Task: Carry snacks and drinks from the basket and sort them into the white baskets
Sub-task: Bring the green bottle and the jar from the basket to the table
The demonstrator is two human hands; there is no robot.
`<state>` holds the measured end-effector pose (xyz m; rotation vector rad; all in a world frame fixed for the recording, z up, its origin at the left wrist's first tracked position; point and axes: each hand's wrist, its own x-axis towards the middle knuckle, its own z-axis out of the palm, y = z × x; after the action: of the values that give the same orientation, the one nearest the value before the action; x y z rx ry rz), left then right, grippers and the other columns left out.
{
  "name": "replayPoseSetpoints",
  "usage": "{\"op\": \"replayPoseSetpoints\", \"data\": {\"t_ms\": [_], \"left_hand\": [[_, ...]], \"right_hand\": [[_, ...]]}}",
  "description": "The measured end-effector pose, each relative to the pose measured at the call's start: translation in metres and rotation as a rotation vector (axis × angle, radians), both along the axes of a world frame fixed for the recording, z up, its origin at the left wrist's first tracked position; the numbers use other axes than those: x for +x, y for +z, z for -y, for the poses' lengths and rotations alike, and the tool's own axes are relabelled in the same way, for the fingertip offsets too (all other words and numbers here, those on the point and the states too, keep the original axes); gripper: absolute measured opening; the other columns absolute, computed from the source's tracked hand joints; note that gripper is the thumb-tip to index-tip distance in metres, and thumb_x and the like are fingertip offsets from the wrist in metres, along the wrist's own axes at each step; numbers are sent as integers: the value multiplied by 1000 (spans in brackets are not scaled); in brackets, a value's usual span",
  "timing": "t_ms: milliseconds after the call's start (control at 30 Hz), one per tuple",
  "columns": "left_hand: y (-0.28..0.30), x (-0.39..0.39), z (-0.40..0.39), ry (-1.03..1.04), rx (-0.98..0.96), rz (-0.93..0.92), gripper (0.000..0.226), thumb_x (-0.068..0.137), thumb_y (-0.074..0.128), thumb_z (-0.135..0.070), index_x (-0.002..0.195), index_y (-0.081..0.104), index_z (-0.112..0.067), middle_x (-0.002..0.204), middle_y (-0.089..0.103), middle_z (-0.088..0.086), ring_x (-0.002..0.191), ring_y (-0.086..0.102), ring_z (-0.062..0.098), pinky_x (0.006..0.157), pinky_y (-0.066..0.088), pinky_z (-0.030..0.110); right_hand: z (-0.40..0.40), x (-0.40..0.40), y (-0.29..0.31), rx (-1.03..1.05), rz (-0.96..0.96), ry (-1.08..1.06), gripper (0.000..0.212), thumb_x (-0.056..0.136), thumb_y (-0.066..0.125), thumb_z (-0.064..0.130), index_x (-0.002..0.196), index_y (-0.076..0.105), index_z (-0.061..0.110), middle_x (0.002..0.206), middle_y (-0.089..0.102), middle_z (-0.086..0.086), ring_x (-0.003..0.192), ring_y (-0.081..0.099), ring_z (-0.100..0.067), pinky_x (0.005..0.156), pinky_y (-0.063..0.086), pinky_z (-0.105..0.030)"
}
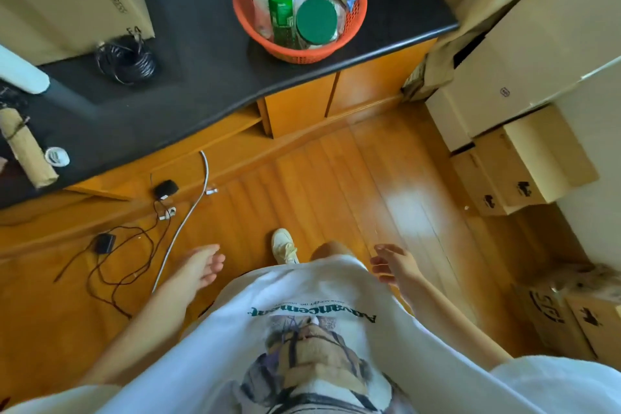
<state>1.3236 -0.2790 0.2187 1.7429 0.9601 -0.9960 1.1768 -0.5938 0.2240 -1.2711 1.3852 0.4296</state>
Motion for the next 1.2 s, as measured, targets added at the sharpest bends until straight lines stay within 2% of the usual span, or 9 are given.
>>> {"op": "replayPoseSetpoints", "data": {"t_ms": [67, 300, 500, 633, 800, 867, 933, 1033, 1200], "left_hand": [[6, 38, 28, -74, 1, 43, 14, 95, 52, -20, 106, 59, -15, 94, 63, 6, 81, 57, 16, 64, 44, 24], [12, 136, 118, -181, -135, 73, 10, 94, 54, -19, 99, 62, -17, 83, 63, 3, 69, 56, 12, 56, 41, 21], [11, 193, 148, -118, -163, 53, 13, 95, 50, -17, 89, 60, -21, 76, 63, 1, 63, 57, 12, 41, 43, 15], [12, 229, 150, 49, -61, -7, 10, 93, 54, -21, 86, 60, -15, 75, 62, 5, 62, 57, 17, 52, 46, 25], [17, 264, 163, 261, -52, 29, 18, 95, 52, -21, 107, 59, -12, 81, 62, 2, 71, 56, 14, 61, 43, 26], [22, 282, 177, 333, -92, 87, 22, 95, 50, -17, 115, 58, -12, 82, 62, 2, 70, 55, 13, 61, 42, 26], [28, 304, 196, 388, -136, 146, 28, 94, 51, -10, 121, 56, -7, 87, 63, 7, 73, 57, 15, 63, 43, 26], [31, 341, 229, 311, -163, 228, 42, 88, 57, 1, 128, 49, -8, 120, 58, 16, 102, 57, 21, 80, 48, 33], [12, 387, 282, 186, -245, 331, 70, 79, 69, -2, 138, 34, -16, 138, 41, 6, 124, 43, 17, 97, 42, 34]], "right_hand": [[5, 14, -3, -8, -40, -55, 14, 91, 50, 11, 81, 58, 18, 64, 57, -6, 37, 53, -7, 51, 33, -21], [47, 71, -20, -47, -174, -114, 10, 90, 50, 9, 92, 58, 13, 66, 57, -5, 55, 53, -17, 53, 38, -24], [108, 171, -24, -39, -162, -66, 9, 88, 51, 9, 93, 59, 11, 65, 57, -8, 57, 54, -21, 52, 40, -24], [142, 261, -20, -52, -107, 24, 15, 87, 50, 7, 94, 62, 9, 63, 57, -9, 54, 51, -22, 51, 40, -25], [157, 378, -7, -135, 40, 361, 23, 86, 50, 5, 107, 60, 3, 69, 59, -10, 57, 53, -21, 57, 41, -27], [158, 412, -1, -319, 89, 644, 37, 80, 55, 3, 116, 58, 6, 95, 63, -15, 84, 59, -30, 73, 43, -30], [161, 437, 2, -477, 171, 895, 56, 73, 60, 0, 127, 48, 9, 121, 53, -15, 111, 50, -31, 87, 42, -33], [166, 463, -3, -550, 241, 1105, 84, 67, 71, 5, 140, 31, 15, 139, 36, -12, 127, 37, -31, 100, 39, -39], [172, 481, -25, -582, 273, 1225, 108, 60, 83, 23, 146, 18, 21, 147, 24, -9, 135, 29, -29, 106, 36, -44]]}}
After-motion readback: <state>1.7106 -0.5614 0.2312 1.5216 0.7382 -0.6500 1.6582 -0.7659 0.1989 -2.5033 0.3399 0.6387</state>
